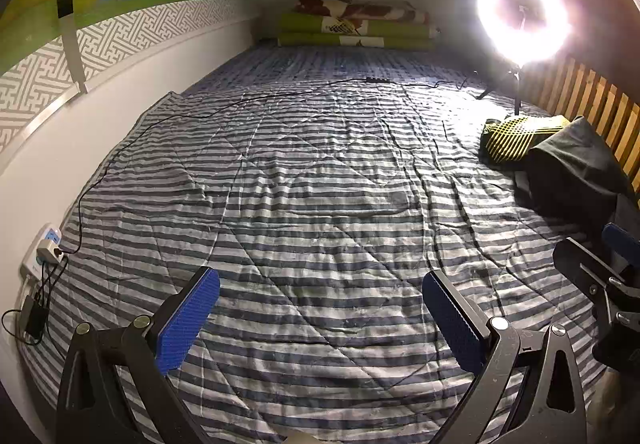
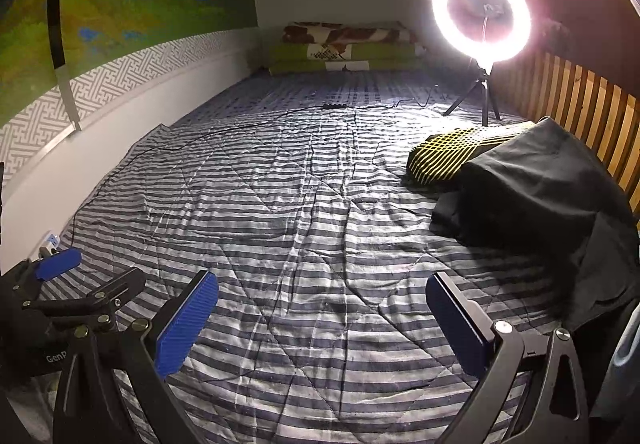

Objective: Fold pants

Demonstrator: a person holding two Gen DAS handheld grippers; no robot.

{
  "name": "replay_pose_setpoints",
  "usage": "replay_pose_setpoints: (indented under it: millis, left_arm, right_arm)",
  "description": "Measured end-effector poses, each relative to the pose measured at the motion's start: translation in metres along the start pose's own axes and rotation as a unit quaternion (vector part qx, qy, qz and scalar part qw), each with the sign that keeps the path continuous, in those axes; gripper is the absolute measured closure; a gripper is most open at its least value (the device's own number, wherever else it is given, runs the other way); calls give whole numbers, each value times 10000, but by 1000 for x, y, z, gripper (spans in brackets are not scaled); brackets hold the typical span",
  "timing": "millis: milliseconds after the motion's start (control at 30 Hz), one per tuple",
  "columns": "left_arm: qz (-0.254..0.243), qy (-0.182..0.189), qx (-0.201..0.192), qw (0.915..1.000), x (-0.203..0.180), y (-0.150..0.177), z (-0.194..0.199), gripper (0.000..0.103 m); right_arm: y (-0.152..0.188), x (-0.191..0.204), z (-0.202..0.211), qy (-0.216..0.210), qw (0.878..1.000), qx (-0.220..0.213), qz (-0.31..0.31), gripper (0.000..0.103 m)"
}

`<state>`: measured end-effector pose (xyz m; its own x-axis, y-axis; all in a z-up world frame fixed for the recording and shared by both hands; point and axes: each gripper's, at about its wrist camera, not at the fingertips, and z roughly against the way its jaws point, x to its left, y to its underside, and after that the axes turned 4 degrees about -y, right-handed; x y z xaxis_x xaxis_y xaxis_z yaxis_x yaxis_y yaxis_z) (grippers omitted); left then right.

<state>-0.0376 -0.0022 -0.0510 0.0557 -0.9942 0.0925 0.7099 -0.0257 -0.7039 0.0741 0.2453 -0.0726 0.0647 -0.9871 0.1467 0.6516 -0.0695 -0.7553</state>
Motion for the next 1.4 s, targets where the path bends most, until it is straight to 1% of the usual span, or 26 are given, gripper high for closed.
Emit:
replay_pose_setpoints:
  millis: [1000, 1400]
  left_arm:
    - [9, -4, -10, 10000, 0, 1, -3, 0]
    - [-5, -24, -10, 10000, -2, 1, -4, 0]
  right_arm:
    - [3, 2, -2, -7, 10000, 61, -21, 1]
    - [4, -3, -5, 26, 9999, 90, -55, 1]
